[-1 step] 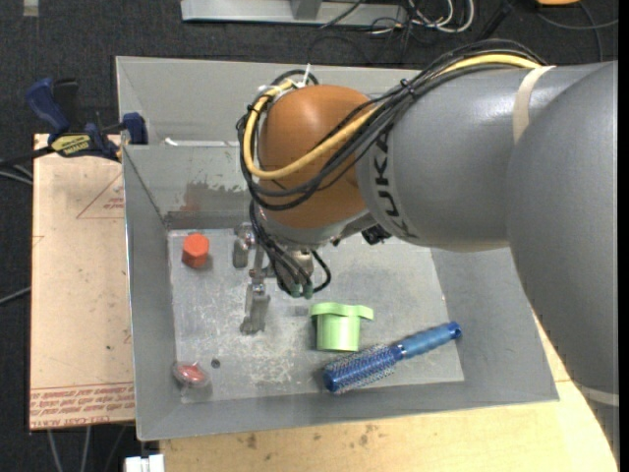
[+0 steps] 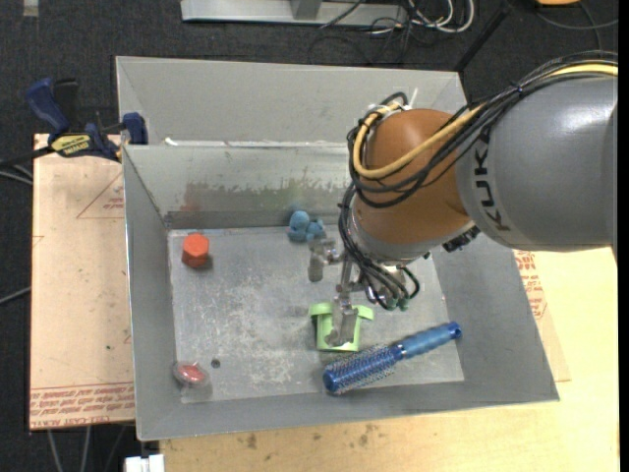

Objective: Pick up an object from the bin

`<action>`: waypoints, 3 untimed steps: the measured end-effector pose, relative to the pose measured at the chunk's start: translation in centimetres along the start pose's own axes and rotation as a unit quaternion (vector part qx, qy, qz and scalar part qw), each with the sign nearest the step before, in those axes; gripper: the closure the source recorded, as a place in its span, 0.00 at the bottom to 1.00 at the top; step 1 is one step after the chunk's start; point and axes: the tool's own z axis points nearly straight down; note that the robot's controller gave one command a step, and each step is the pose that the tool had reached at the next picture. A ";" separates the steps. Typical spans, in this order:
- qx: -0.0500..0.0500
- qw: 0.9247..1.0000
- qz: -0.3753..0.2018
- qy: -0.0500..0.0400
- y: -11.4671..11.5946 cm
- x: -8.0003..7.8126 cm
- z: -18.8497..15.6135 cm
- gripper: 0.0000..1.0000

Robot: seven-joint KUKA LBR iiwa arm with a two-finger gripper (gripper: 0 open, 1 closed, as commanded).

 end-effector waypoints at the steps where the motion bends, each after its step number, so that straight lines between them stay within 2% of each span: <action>1: -0.002 1.000 0.011 0.000 -3.3 0.1 8.0 0.00; 2: -0.002 1.000 0.009 -0.002 -3.1 0.0 7.6 1.00; 3: -0.002 1.000 -0.003 -0.007 -0.9 0.7 -10.9 1.00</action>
Offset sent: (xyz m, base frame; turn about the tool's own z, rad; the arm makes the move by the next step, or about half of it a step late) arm 0.0018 -0.0316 -0.0756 0.0159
